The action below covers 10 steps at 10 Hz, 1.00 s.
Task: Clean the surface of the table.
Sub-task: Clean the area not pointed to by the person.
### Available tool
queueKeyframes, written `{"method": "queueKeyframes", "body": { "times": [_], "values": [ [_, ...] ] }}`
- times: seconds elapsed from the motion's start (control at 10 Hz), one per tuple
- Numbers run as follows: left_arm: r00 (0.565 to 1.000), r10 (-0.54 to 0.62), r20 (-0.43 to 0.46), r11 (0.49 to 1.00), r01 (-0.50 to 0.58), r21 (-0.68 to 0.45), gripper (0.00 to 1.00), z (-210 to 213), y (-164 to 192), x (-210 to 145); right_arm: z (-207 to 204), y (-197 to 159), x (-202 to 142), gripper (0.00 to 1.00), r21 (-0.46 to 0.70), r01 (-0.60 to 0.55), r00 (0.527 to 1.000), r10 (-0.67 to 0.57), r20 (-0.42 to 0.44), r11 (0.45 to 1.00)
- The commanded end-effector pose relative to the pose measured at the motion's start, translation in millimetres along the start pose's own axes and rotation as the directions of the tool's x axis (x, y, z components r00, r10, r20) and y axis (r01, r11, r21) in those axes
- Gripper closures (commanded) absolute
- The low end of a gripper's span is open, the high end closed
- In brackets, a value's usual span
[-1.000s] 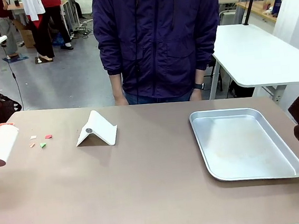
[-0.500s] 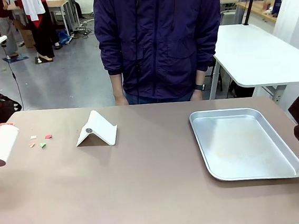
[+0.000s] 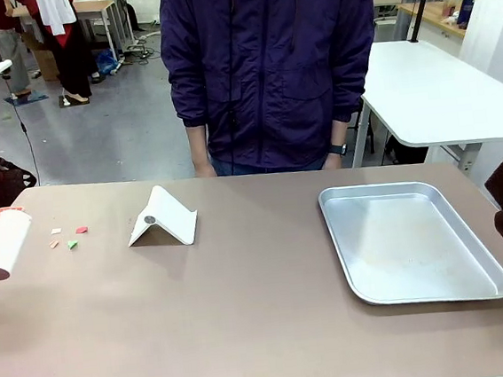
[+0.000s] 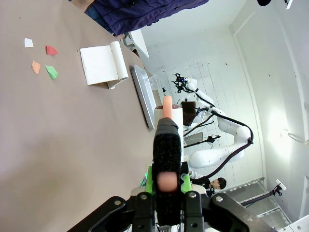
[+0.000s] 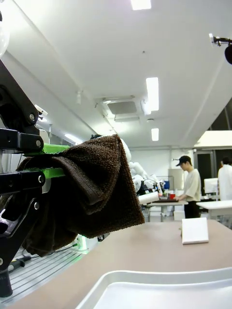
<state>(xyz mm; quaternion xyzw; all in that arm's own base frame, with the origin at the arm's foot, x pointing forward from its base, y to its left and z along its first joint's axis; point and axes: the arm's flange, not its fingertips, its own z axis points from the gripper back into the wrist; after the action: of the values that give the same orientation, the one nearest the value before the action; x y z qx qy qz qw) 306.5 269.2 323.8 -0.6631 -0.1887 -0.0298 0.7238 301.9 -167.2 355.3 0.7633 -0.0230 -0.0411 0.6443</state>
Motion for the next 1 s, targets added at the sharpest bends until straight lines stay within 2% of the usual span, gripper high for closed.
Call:
{"method": "queueKeyframes", "body": {
  "times": [0.0,0.3,0.5,0.7,0.9],
  "values": [
    [0.999,0.030,0.025,0.994,-0.033,0.103,0.78,-9,-6,2,-1,4,-1,0.88,0.005,-0.006,1.000,0.006,-0.008,1.000],
    [0.979,0.100,0.178,0.940,-0.151,0.306,0.78,-16,-5,33,-1,4,-1,0.88,0.005,-0.006,1.000,0.006,-0.008,1.000],
    [0.958,0.141,0.249,0.905,-0.227,0.361,0.78,-18,-1,65,-1,4,-1,0.88,0.005,-0.006,1.000,0.006,-0.008,1.000],
    [0.930,0.155,0.334,0.842,-0.301,0.448,0.78,-16,4,89,-1,4,-1,0.88,0.005,-0.006,1.000,0.006,-0.008,1.000],
    [0.935,0.142,0.325,0.787,-0.305,0.536,0.78,-23,14,96,-1,4,-1,0.88,0.005,-0.006,1.000,0.006,-0.008,1.000]
  ]
}}
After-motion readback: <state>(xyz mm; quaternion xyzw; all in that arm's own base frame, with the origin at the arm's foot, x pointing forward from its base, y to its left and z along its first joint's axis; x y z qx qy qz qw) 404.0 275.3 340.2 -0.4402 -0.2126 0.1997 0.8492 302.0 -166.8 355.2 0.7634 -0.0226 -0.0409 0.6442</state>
